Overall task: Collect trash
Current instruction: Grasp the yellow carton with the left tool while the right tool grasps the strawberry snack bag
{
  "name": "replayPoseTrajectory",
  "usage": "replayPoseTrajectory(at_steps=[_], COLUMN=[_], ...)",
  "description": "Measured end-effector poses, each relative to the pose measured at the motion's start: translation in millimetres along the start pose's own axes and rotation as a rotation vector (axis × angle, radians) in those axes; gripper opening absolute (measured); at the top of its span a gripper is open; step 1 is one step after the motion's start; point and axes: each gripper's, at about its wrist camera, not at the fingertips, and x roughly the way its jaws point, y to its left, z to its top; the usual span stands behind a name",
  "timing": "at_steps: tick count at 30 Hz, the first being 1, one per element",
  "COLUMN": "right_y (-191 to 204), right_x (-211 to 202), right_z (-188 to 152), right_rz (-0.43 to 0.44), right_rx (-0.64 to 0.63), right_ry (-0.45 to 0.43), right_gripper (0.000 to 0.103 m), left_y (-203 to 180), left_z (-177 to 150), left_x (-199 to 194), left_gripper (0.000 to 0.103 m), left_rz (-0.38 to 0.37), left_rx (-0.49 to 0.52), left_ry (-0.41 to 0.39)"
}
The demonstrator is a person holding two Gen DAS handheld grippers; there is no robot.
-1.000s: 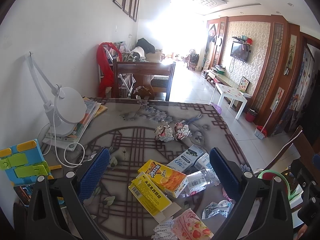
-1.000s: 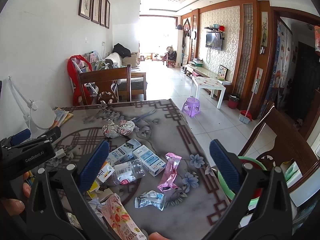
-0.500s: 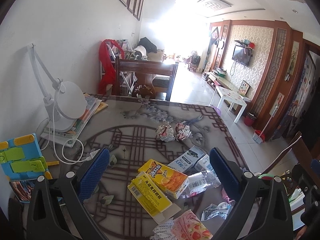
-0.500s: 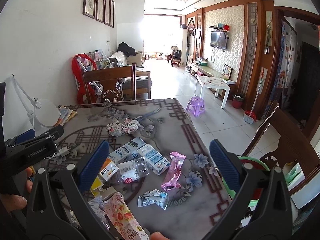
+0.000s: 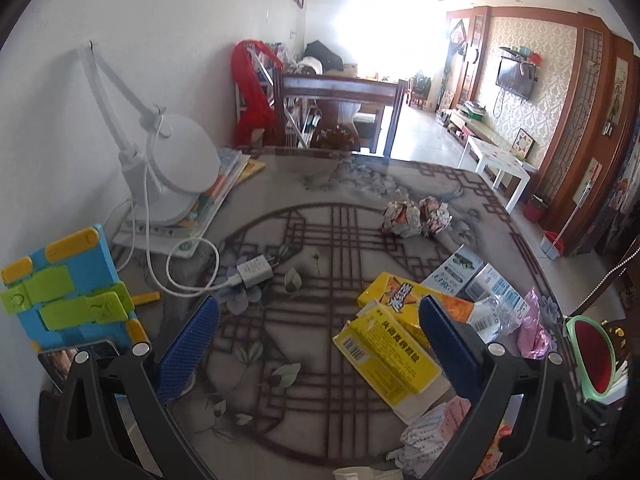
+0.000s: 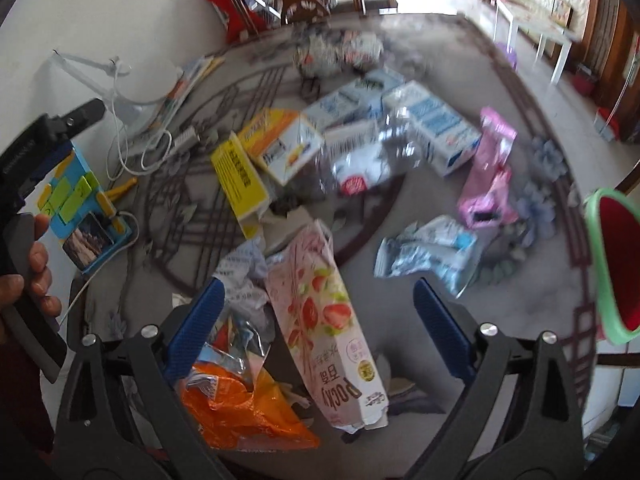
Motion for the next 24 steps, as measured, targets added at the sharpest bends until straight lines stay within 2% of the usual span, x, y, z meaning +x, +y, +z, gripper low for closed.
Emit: replayPoseTrajectory(at_steps=[2,4,7,12,19,22,24], right_y=[-2,-4,-8,-8,-15,-20,-21], right_x=[20,34,39,13,-20,-27,-33], right_z=[-7,-13,-18,-12,-2,-2,-1], right_rz=[0.002,0.027,0.087,0.063,0.033,0.043,0.055], right_rx=[0.01,0.021,0.053,0.05,0.049,0.062,0.069], right_ry=[0.071,0.126,0.133,0.026,-0.051,-0.059,-0.07], right_gripper=[0.077,0.05,0.033,0.029,0.029,0.029,0.029], left_y=[2,1,-6,-27,-53,-51,-52], left_z=[-6,-12,-19,-37,-51,-53,-51], left_x=[9,21,42,91,147,157,155], left_gripper=[0.086,0.083,0.076,0.075,0.074,0.068,0.053], left_rz=[-0.056,-0.084,-0.14,-0.218,-0.157,-0.158,-0.176], left_rx=[-0.021,-0.036,-0.066,-0.134,-0.13,-0.17,-0.174], left_ry=[0.047,0.101,0.18,0.331,0.433,0.44,0.429])
